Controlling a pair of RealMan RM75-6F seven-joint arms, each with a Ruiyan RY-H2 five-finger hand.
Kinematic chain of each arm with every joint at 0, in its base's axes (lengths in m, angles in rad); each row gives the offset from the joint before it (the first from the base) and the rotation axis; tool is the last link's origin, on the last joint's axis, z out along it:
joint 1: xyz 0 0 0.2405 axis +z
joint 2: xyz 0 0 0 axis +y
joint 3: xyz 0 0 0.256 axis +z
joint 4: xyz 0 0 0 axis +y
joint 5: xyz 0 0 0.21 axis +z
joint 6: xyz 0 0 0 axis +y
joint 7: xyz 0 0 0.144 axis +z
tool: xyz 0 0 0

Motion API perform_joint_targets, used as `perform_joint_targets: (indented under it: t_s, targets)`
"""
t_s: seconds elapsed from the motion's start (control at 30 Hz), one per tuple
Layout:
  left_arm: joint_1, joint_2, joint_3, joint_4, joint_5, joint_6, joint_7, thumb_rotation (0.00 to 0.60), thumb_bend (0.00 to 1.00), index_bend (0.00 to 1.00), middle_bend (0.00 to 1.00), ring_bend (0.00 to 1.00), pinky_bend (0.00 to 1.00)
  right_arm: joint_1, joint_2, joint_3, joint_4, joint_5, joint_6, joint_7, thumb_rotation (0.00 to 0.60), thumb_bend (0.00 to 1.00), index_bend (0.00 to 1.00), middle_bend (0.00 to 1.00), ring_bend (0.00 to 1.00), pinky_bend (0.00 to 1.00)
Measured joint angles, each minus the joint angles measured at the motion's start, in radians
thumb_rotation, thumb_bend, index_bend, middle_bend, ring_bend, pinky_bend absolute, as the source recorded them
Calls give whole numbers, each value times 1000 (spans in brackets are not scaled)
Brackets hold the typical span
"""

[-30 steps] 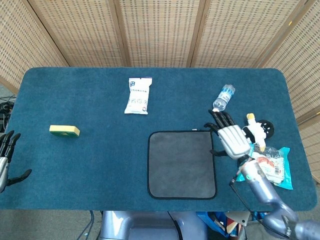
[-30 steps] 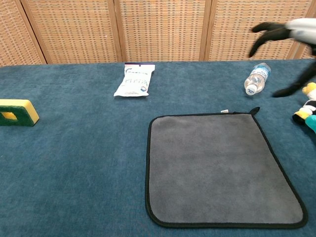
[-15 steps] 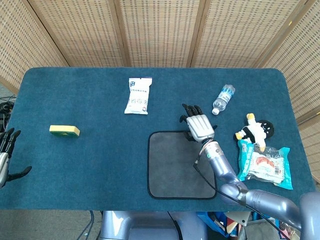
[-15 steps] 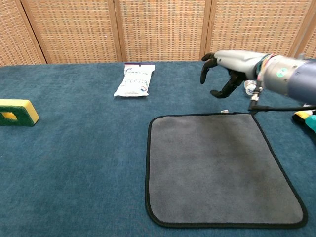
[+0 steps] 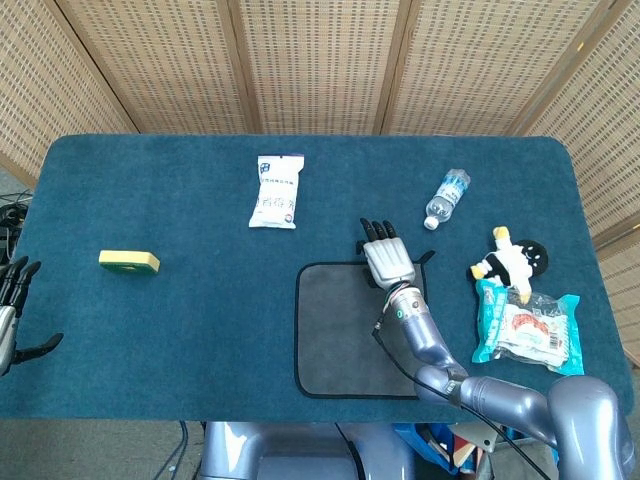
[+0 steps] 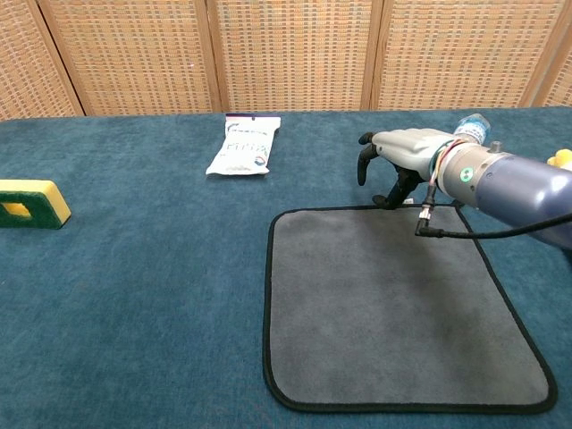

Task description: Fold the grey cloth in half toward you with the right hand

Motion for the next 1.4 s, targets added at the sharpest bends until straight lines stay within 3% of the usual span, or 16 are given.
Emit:
perform_joint_targets:
  t_s: [0.7, 1.4]
  targets:
    - [-10, -4, -9, 8, -32, -21, 4, 600, 194, 0, 0, 0, 0, 33, -83, -26, 177, 33, -48, -24, 600, 509, 384, 0, 0, 0]
    - [-19, -13, -11, 15, -50, -36, 20, 600, 195, 0, 0, 0, 0, 27, -107, -27, 239, -5, -84, 31, 600, 510, 550, 0, 0, 0]
